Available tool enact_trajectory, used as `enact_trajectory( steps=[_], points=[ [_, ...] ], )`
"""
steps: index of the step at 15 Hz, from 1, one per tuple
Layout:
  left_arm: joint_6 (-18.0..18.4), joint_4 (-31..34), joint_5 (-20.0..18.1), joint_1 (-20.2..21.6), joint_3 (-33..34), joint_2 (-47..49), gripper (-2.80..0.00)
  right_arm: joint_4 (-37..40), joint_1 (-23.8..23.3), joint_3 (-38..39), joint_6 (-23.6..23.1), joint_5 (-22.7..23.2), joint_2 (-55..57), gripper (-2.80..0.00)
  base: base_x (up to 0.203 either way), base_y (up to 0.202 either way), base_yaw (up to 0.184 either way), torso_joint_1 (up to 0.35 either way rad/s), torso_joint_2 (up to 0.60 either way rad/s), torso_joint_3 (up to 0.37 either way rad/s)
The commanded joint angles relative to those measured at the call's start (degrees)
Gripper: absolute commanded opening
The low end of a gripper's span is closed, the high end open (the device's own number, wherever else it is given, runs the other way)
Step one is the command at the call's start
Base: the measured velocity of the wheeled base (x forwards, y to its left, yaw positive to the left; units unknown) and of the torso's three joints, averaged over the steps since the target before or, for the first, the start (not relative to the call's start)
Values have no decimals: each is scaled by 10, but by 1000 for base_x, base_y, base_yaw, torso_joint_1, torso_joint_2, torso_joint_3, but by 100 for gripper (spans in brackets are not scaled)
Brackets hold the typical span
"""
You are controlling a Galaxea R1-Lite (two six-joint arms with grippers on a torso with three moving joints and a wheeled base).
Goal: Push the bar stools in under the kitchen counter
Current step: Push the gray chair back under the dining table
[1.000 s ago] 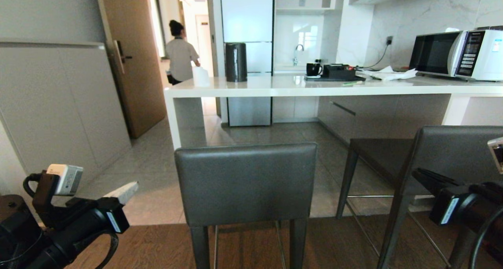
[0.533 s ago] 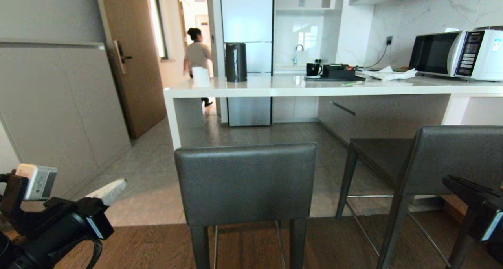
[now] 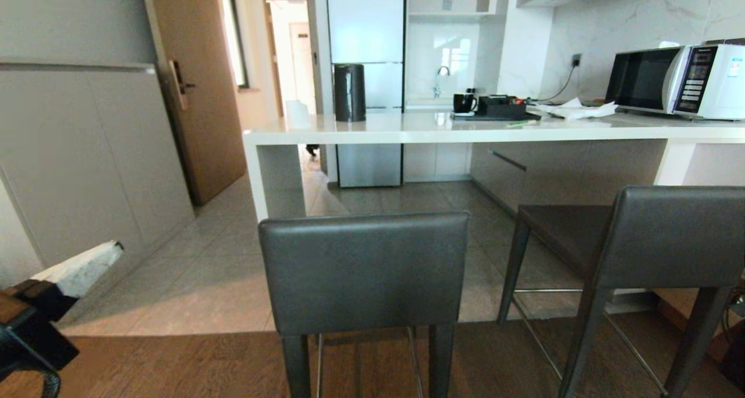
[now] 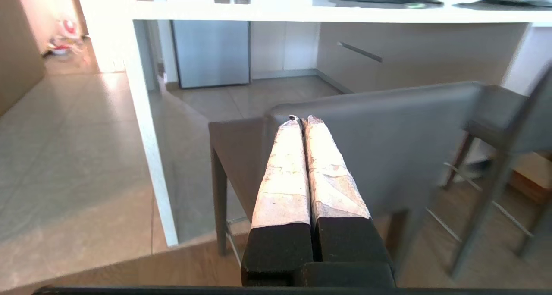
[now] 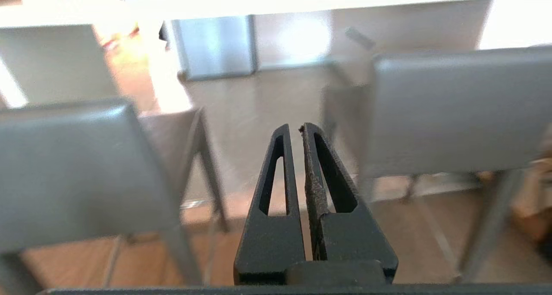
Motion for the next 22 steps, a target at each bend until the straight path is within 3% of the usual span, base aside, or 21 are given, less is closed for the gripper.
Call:
enact_trajectory(
  steps=[1,9,14,16,18,22],
  points=[
    [-1,71,-3,-1,-25,-105,-280,10,-24,-3,-8,-1,-55,-280,0,0,0,0,0,0],
    [-1,238,-25,24,-59,-301,-280,190,-50,-7,-17,1,-250,-280,0,0,0,0,0,0],
    [0,258,-9,37,-66,-340,-280,198,-57,-24,-17,-1,-269,-280,0,0,0,0,0,0],
    [-1,262,-30,75,-67,-355,-280,200,-77,-35,-18,1,-267,-280,0,0,0,0,0,0],
    [-3,313,-83,89,-67,-398,-280,200,-123,-40,-36,43,-269,-280,0,0,0,0,0,0],
    [-4,399,-87,89,-61,-476,-280,201,-132,-29,-40,54,-299,-280,0,0,0,0,0,0]
  ],
)
